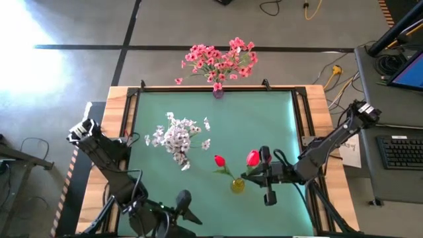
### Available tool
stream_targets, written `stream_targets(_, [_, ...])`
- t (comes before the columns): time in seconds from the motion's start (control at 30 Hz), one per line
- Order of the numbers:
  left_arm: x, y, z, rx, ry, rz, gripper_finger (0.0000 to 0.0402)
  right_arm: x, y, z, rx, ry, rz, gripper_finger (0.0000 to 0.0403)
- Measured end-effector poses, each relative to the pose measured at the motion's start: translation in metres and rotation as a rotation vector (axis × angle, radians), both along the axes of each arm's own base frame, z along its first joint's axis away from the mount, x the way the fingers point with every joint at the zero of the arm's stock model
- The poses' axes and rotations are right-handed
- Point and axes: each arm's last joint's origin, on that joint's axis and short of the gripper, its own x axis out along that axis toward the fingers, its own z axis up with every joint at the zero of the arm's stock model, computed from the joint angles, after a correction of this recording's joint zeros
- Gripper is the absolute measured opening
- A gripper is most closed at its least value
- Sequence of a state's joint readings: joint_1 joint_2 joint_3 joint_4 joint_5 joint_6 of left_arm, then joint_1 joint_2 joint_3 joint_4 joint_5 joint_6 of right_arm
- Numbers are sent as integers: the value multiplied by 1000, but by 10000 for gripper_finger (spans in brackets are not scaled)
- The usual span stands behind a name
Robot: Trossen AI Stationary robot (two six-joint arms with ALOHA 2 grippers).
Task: Sort flowers into vase by color
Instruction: Put the red tulip into the yellow flower vase
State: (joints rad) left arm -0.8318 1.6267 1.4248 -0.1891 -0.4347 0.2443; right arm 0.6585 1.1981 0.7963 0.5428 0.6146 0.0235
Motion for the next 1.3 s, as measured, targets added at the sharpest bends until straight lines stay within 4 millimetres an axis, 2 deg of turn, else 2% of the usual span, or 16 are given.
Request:
stream_targets(0.1, [-5, 0, -9, -14, -12, -11, 177, -2, 3, -1, -12, 2, 13, 9])
stream_targets(0.33, [-23, 14, -11, -96, -78, -51, 156, -3, 3, 0, -32, -11, -23, 9])
stream_targets(0.6, [-41, 33, -28, -161, -173, -99, 149, 1, 6, -13, -41, -48, -34, 9])
stream_targets(0.77, [-49, 43, -28, -198, -228, -100, 149, 7, 9, -20, -75, -54, -123, 9])
stream_targets(1.07, [-50, 46, -28, -187, -245, -45, 149, 9, 7, -21, -52, -45, -183, 9])
stream_targets(1.3, [-48, 47, -29, -178, -251, 24, 149, 14, 8, -30, -45, -16, -227, 9])
